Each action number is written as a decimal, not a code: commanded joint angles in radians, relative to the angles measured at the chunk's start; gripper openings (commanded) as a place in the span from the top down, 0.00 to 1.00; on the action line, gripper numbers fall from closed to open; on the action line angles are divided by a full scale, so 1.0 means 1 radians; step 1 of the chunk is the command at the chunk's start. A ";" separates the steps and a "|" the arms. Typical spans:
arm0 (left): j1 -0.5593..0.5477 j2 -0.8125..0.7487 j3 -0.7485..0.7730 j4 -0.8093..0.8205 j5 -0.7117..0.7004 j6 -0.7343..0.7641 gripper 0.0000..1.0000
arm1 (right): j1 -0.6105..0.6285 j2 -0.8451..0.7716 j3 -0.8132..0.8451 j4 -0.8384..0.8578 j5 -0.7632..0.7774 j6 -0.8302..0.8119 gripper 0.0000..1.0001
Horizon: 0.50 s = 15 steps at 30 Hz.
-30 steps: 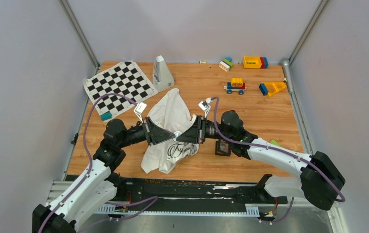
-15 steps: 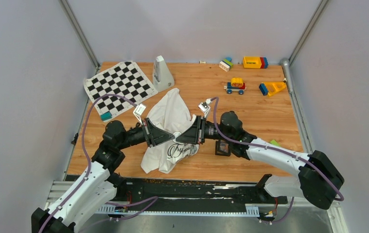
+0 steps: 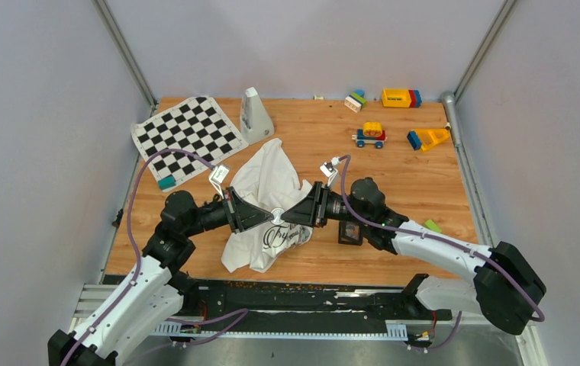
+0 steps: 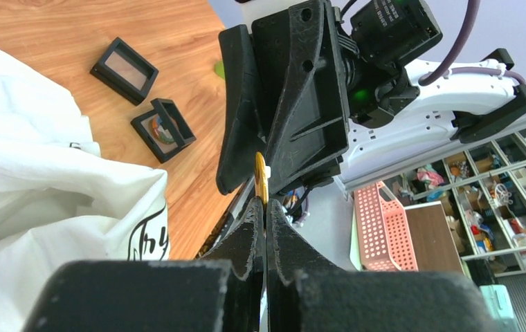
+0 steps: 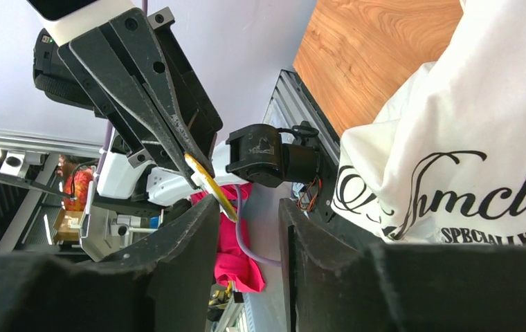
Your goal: Remove the brooch from the garment
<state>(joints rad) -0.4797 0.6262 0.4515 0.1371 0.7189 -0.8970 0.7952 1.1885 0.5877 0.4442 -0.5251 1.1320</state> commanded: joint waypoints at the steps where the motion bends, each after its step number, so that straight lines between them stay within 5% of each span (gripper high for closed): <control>1: -0.002 -0.014 0.049 0.001 0.015 0.031 1.00 | -0.008 -0.024 -0.011 -0.004 0.030 -0.029 0.59; 15: -0.002 -0.005 0.062 -0.056 -0.002 0.060 1.00 | -0.008 -0.164 -0.021 -0.144 0.084 -0.134 0.49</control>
<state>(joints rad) -0.4801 0.6231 0.4702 0.0860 0.7166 -0.8680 0.7906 1.0687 0.5625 0.3565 -0.4793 1.0569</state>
